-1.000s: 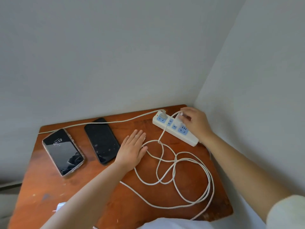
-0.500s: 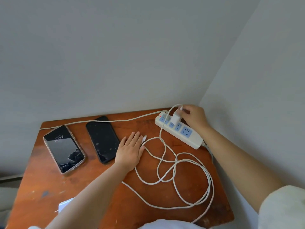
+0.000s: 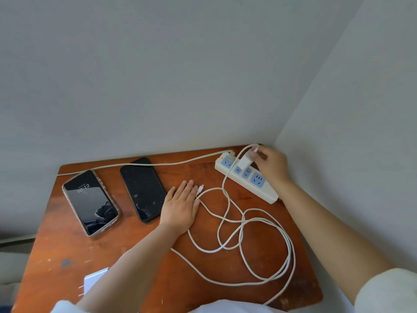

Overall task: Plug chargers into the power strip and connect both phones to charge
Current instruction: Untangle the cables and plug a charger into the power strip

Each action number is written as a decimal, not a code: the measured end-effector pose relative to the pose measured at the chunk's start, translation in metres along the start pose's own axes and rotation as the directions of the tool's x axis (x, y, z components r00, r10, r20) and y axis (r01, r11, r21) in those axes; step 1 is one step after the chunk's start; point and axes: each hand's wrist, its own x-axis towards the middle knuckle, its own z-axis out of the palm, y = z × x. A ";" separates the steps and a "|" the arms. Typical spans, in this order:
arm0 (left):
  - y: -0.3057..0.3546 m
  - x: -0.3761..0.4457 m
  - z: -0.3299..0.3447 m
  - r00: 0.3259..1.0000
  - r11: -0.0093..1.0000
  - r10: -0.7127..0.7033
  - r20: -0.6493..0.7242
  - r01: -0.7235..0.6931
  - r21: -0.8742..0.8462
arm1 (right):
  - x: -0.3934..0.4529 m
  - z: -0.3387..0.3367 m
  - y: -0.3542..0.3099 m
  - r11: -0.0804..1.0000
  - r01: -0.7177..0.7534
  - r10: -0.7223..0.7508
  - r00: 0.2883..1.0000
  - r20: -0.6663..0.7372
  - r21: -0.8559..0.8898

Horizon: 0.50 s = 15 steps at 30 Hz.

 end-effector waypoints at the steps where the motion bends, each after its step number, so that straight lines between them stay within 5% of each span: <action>1: -0.001 0.001 0.000 1.000 1.000 -0.003 -0.006 0.003 0.002 | 0.004 0.000 -0.002 1.000 -0.002 0.002 1.000 0.003 0.000; 15: -0.004 0.008 -0.005 1.000 1.000 -0.011 -0.025 0.012 0.010 | 0.008 0.000 -0.011 0.996 0.077 -0.077 0.997 0.002 -0.053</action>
